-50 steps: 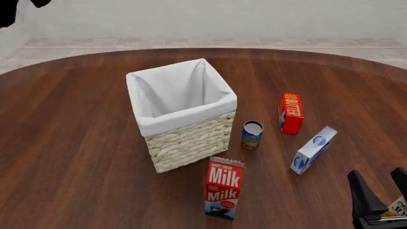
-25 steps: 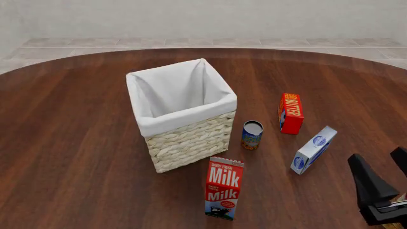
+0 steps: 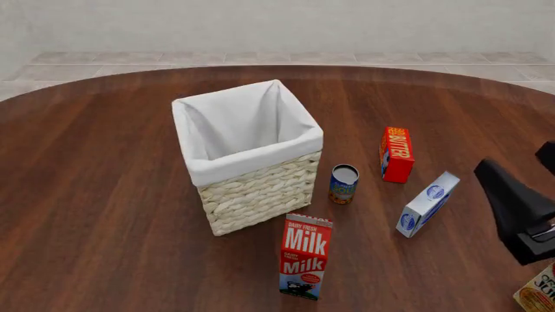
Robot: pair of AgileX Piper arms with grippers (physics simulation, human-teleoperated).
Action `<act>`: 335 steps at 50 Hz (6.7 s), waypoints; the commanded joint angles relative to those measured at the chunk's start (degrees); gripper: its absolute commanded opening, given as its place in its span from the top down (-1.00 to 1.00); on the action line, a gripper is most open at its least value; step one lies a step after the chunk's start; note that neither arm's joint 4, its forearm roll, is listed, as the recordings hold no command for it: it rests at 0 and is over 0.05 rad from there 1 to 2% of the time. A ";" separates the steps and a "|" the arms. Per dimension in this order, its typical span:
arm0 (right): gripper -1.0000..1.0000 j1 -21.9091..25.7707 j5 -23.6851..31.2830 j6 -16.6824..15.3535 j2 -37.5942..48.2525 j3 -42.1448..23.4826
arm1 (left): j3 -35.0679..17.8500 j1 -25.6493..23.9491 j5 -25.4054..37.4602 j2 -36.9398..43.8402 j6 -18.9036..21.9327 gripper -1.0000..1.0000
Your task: Pick up the alphabet soup and the tomato sauce, and put them in the basket.
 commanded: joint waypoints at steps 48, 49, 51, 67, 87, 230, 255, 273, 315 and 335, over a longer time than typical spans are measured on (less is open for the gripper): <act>-1.00 3.33 11.70 -1.37 47.80 -34.55 | 1.44 -0.43 -2.21 -1.61 -1.98 -1.00; -1.00 3.69 11.90 -1.94 48.16 -34.24 | 1.74 -0.46 -2.46 -1.63 -2.10 -1.00; -1.00 3.81 11.93 -1.50 48.63 -34.17 | 2.26 -0.26 -3.02 -1.33 -2.33 -1.00; -1.00 5.18 14.98 0.34 51.73 -35.30 | 2.73 -0.40 -3.78 -1.29 -2.84 -1.00; -1.00 5.07 17.64 -1.26 55.38 -34.07 | 4.11 0.01 -5.01 -0.97 -3.27 -1.00; -1.00 1.26 2.87 -5.36 77.26 -32.49 | 6.59 0.50 -6.74 0.15 -4.46 -1.00; -1.00 2.15 1.23 -4.70 80.88 -32.90 | 6.71 0.70 -6.86 0.33 -4.58 -1.00; -1.00 1.32 0.43 -4.89 83.06 -33.13 | 7.31 0.78 -7.35 0.49 -4.83 -1.00; -1.00 0.59 -2.30 -4.29 86.07 -31.44 | 7.81 1.18 -7.73 0.51 -5.04 -1.00; 1.00 0.89 -3.30 -4.45 86.96 -31.36 | 7.85 1.60 -7.60 0.39 -5.00 -1.00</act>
